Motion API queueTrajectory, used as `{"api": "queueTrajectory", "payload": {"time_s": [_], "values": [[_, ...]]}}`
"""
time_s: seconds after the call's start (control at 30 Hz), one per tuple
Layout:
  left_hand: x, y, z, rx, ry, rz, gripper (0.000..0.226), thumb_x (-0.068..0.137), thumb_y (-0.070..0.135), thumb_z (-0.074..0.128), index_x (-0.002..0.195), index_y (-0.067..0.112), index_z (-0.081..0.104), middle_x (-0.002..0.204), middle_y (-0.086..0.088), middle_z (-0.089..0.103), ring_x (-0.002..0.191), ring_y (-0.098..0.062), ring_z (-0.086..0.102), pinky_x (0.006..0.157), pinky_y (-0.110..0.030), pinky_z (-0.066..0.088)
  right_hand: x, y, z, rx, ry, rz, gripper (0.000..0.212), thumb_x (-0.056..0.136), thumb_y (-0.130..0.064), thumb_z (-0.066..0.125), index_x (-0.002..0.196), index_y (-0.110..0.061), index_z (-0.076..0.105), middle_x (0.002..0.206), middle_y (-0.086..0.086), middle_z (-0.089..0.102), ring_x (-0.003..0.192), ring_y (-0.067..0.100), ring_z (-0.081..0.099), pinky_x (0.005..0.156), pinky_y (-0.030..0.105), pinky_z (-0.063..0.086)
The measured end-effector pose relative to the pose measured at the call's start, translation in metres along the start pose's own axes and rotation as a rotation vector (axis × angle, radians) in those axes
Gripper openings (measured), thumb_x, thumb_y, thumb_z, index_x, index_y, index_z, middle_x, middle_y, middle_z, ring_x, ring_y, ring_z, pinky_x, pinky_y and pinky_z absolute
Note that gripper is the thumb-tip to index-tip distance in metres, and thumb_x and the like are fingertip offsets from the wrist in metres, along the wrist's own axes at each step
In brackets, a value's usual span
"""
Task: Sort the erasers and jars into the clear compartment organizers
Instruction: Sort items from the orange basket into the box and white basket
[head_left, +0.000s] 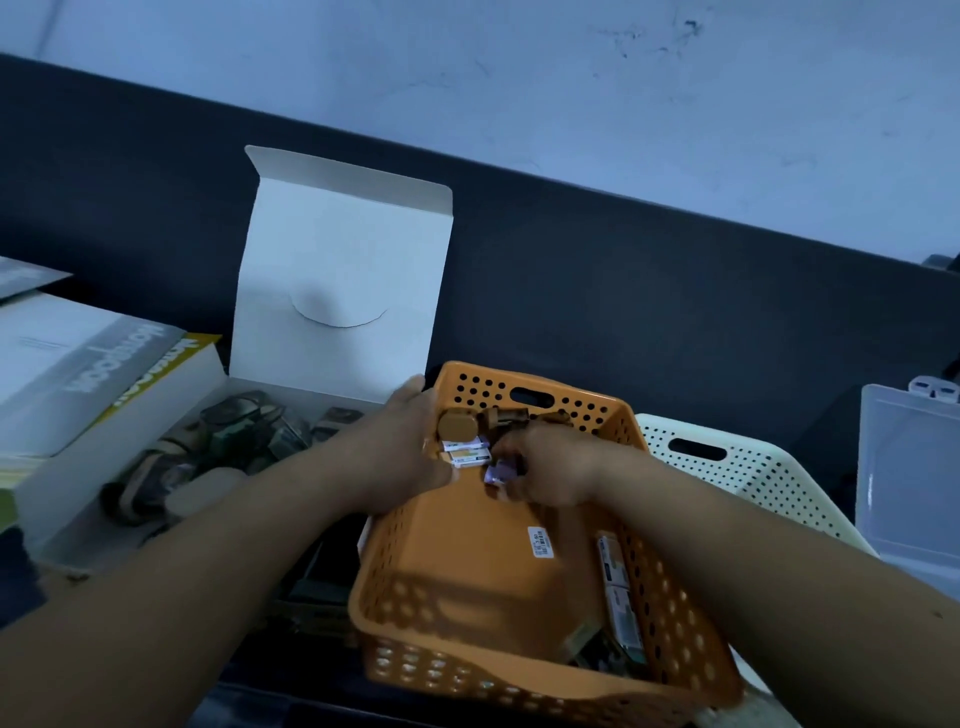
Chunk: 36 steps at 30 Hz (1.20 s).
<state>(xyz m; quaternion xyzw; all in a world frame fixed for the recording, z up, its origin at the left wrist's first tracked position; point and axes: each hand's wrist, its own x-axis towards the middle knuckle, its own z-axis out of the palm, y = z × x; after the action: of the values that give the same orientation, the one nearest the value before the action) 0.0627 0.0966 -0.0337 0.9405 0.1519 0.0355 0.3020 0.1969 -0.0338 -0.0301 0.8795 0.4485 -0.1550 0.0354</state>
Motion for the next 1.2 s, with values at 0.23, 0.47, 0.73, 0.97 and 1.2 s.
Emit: {"api": "queueTrajectory", "payload": {"time_s": [0.23,0.47,0.73,0.97,1.2], "values": [[0.007,-0.008,0.004,0.011,0.003,0.028,0.075,0.086,0.038,0.065,0.147,0.03,0.023,0.16,0.008,-0.001,0.143,-0.019,0.023,0.11,-0.037,0.026,0.005,0.004,0.014,0.029,0.032,-0.044,0.04,0.084,-0.025,0.071,0.12,-0.028,0.053,0.1,-0.006,0.06,0.093,0.014,0.058,0.074,0.028,0.045],[0.008,-0.005,0.004,0.009,0.023,0.034,0.071,0.086,0.034,0.066,0.145,0.029,0.026,0.158,0.007,0.007,0.14,-0.016,0.026,0.102,-0.03,0.029,-0.006,0.006,0.007,0.122,0.042,-0.075,0.028,0.086,-0.017,0.065,0.109,-0.032,0.06,0.094,-0.01,0.057,0.091,0.012,0.058,0.077,0.027,0.05],[0.006,-0.004,0.003,-0.018,0.017,0.051,0.067,0.083,0.031,0.069,0.14,0.035,0.034,0.148,0.007,0.025,0.131,-0.015,0.038,0.093,-0.029,0.036,-0.05,0.044,-0.019,0.508,0.422,-0.018,0.012,0.086,-0.017,0.066,0.094,-0.027,0.065,0.076,-0.01,0.061,0.067,0.008,0.055,0.062,0.023,0.044],[0.01,-0.004,0.004,0.008,0.017,0.067,0.055,0.08,0.033,0.071,0.128,0.024,0.045,0.117,0.014,0.04,0.105,-0.008,0.049,0.08,-0.03,0.051,-0.078,0.101,-0.008,0.467,0.595,0.338,0.018,0.086,-0.017,0.058,0.102,-0.026,0.061,0.089,0.0,0.064,0.075,0.02,0.062,0.065,0.03,0.048],[0.009,-0.002,0.003,0.019,0.003,0.078,0.052,0.081,0.032,0.069,0.127,0.024,0.046,0.114,0.015,0.039,0.102,-0.006,0.049,0.081,-0.03,0.05,-0.086,0.117,0.002,0.442,0.539,0.472,0.028,0.092,-0.02,0.057,0.119,-0.027,0.062,0.091,-0.002,0.067,0.078,0.027,0.066,0.067,0.038,0.056]]}}
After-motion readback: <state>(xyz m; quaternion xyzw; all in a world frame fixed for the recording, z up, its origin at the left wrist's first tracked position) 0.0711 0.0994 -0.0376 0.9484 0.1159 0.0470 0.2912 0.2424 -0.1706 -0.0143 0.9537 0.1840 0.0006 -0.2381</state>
